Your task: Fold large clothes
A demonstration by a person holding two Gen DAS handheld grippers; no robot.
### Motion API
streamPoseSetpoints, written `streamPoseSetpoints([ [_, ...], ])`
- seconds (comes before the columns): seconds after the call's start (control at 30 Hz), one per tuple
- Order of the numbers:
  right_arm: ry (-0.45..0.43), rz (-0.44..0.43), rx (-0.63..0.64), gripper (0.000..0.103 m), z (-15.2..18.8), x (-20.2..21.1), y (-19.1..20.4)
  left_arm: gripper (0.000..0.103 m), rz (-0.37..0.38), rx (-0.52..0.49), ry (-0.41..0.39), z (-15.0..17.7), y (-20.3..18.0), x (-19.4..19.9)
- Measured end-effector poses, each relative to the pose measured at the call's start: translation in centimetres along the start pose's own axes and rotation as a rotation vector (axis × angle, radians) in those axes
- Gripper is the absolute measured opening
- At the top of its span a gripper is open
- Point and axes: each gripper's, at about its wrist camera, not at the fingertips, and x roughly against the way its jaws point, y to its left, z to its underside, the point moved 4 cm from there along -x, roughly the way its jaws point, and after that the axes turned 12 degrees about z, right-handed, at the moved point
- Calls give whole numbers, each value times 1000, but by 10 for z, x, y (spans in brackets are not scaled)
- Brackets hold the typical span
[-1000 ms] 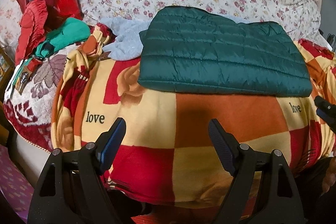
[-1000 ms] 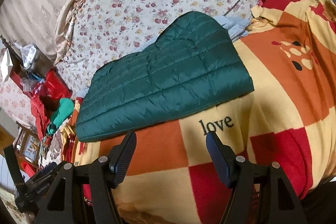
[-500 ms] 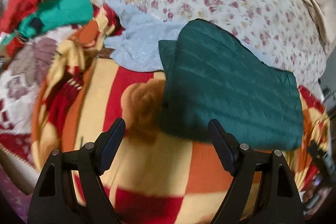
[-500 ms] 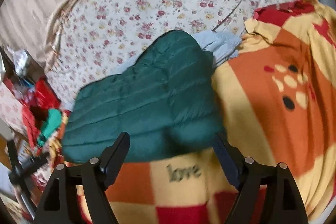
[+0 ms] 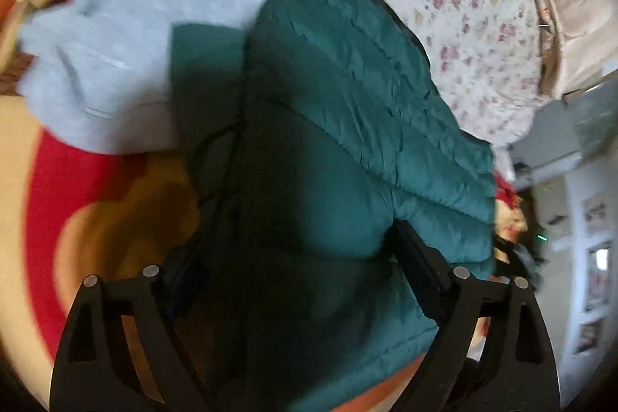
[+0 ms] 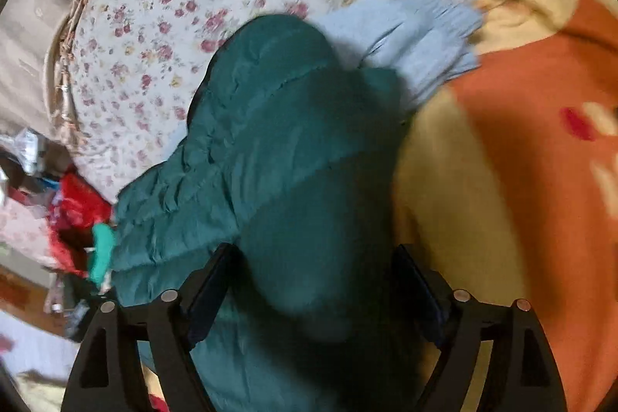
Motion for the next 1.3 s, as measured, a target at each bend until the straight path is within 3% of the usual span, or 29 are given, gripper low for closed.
streamPoseSetpoints([
  [0.07,53,-55,-37,84,-6,-19,2,93,42,13,-1,-2,3,-3],
  [0.1,57,-64,-53,84,-8,-24,2,86,51,13,-1,-4,1,-4],
  [0.13,53,-66,-67,82,-10,-27,4,69,69,21,3,-5,-2,-5],
  [0.23,18,-61,-75,59,-11,-17,19,47,106,-4,-17,-9,-21,5],
  [0.3,-9,-101,-51,46,-14,1,36,43,143,-19,-43,-13,-35,15],
  [0.4,-54,-175,7,46,-23,28,67,43,177,-82,-92,-18,-63,31],
  [0.5,-111,-163,117,46,-28,42,101,43,152,-144,-136,-21,-80,41],
  [0.6,-127,-104,166,45,-31,26,111,43,70,-133,-154,-29,-66,37],
  [0.67,-113,-63,133,45,-30,5,101,45,-45,-90,-151,-34,-42,28],
  [0.73,-105,-9,79,48,-28,-13,81,54,-140,-39,-131,-36,-16,16],
  [0.8,-70,2,8,64,-24,-25,58,59,-115,8,-123,-35,-4,12],
  [0.9,-54,4,-57,69,-18,-26,39,59,-67,22,-135,-36,-8,18],
  [1.03,-125,107,14,70,-16,4,44,59,-34,48,-165,-34,-5,36],
  [1.17,-220,210,99,70,-22,35,49,59,-70,24,-211,-25,-5,59],
  [1.3,-275,297,192,70,-23,46,65,59,-180,-45,-259,-20,-18,67],
])
